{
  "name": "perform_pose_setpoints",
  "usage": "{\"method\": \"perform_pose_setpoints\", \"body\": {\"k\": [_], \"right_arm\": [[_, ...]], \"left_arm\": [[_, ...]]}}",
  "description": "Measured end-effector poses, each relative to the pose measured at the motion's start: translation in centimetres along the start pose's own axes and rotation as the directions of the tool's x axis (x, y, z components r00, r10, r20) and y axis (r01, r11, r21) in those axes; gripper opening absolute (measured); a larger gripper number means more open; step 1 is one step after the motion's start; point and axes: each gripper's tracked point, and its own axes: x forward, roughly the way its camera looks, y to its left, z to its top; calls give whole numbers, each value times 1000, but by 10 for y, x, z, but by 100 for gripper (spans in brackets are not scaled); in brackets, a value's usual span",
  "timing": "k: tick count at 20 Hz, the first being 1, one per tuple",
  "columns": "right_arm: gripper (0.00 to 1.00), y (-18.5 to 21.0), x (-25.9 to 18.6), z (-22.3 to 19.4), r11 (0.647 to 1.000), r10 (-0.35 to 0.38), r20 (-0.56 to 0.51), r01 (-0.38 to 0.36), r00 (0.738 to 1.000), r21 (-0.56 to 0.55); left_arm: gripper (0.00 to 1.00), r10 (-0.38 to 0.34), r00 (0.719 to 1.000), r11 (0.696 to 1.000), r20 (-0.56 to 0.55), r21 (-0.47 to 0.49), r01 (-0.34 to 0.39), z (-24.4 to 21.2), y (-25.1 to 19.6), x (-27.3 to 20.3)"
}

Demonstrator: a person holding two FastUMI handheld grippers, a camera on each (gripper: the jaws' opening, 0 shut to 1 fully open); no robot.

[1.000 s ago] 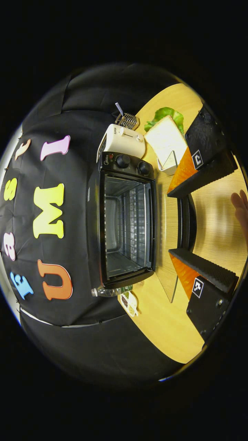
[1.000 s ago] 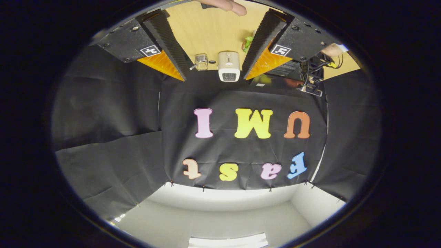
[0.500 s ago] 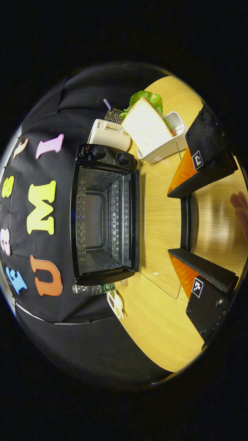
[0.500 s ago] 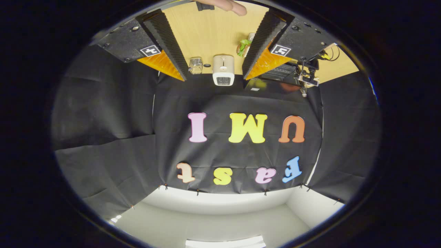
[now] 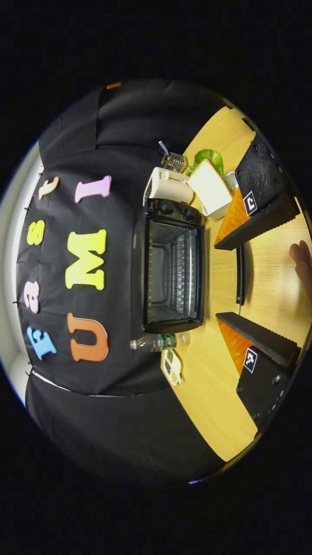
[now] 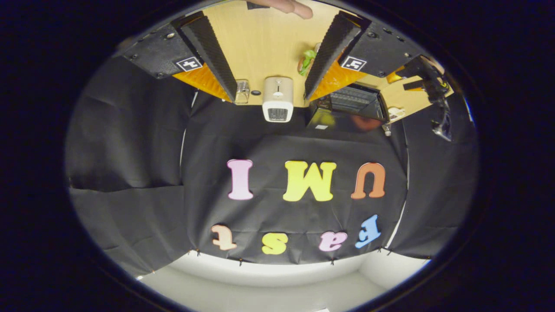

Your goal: Open the electric oven with the left hand, put the food in, and close the electric oven.

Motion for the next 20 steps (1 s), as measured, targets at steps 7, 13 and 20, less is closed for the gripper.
{"method": "perform_pose_setpoints", "body": {"k": [7,13,20], "right_arm": [[100,39,84,-62,978,209,-301,-191,930,89],[99,65,149,-130,913,399,-521,-274,754,303],[85,87,189,-191,826,557,-606,-310,567,470]], "left_arm": [[94,20,984,1000,175,2,-21,78,9,-71],[94,-19,969,1000,248,1,19,105,0,-106],[93,23,980,1000,198,-11,-22,99,16,-108]]}}
